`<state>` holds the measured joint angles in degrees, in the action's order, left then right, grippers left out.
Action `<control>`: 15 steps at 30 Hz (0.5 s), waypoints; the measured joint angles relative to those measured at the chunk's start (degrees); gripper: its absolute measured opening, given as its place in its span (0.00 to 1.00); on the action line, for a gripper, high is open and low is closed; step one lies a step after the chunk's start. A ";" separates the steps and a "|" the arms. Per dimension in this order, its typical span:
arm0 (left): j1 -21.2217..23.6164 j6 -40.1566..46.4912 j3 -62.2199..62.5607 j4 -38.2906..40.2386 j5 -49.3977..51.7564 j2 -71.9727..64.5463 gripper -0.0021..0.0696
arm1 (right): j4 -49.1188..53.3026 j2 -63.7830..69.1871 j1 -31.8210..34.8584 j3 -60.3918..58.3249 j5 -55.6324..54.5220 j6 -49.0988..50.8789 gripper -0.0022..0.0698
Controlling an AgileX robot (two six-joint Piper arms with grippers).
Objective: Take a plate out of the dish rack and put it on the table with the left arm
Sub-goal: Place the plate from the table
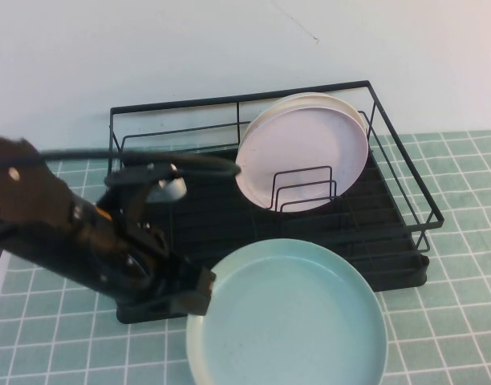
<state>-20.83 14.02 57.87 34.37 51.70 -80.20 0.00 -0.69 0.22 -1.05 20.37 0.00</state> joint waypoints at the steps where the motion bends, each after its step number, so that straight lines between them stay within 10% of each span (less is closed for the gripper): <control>1: -0.83 -0.24 -1.31 0.11 -2.44 0.00 0.03 | 0.00 0.00 0.00 0.00 0.00 0.00 0.03; 15: -5.61 -5.75 -4.92 -1.46 -14.97 -7.80 0.03 | 0.00 0.00 0.00 0.00 0.00 0.00 0.03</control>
<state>-26.44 8.26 52.94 32.91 36.73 -88.00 0.00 -0.69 0.22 -1.05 20.37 0.00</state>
